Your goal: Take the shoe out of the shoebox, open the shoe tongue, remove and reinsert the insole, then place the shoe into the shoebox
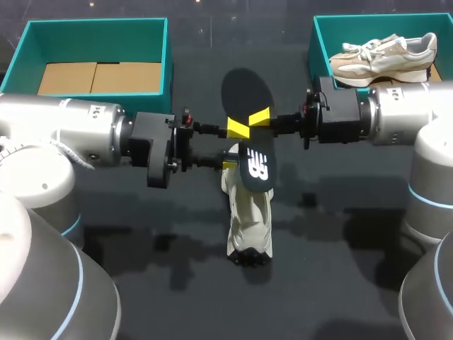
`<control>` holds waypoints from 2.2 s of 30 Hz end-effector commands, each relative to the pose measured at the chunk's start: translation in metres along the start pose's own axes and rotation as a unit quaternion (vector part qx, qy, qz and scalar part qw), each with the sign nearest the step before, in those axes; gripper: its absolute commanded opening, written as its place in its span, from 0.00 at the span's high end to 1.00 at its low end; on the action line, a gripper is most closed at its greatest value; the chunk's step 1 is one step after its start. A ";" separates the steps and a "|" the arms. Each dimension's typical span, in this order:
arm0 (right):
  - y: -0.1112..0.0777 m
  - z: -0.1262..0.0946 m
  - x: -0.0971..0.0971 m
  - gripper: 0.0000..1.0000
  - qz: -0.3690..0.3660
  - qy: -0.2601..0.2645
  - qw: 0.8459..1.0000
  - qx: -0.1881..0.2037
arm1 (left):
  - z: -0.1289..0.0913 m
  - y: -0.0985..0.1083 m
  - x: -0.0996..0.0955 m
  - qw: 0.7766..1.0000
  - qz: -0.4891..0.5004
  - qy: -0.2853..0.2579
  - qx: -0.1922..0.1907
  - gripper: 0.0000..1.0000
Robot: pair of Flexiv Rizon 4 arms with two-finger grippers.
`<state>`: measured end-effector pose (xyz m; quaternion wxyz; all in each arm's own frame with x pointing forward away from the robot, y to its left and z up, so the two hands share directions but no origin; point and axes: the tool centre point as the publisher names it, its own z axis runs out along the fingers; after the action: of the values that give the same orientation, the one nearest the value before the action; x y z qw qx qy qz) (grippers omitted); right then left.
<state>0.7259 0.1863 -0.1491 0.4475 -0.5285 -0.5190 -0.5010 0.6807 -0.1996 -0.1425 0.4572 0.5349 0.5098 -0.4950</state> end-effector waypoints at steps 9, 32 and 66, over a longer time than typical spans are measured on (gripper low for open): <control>-0.003 -0.001 -0.008 1.00 0.002 -0.005 1.000 -0.007 | -0.057 -0.011 -0.016 0.998 -0.005 0.056 0.032 0.00; -0.003 -0.001 -0.008 1.00 0.002 -0.005 1.000 -0.007 | -0.081 0.034 -0.037 0.951 -0.097 0.290 -0.038 0.00; -0.003 -0.001 -0.008 1.00 0.002 -0.005 1.000 -0.007 | 0.008 0.118 -0.105 0.788 -0.121 0.603 0.036 0.00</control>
<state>0.7238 0.1841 -0.1571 0.4436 -0.5337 -0.5161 -0.5020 0.7923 -0.2091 -0.0450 0.1408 0.6260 0.7080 -0.2950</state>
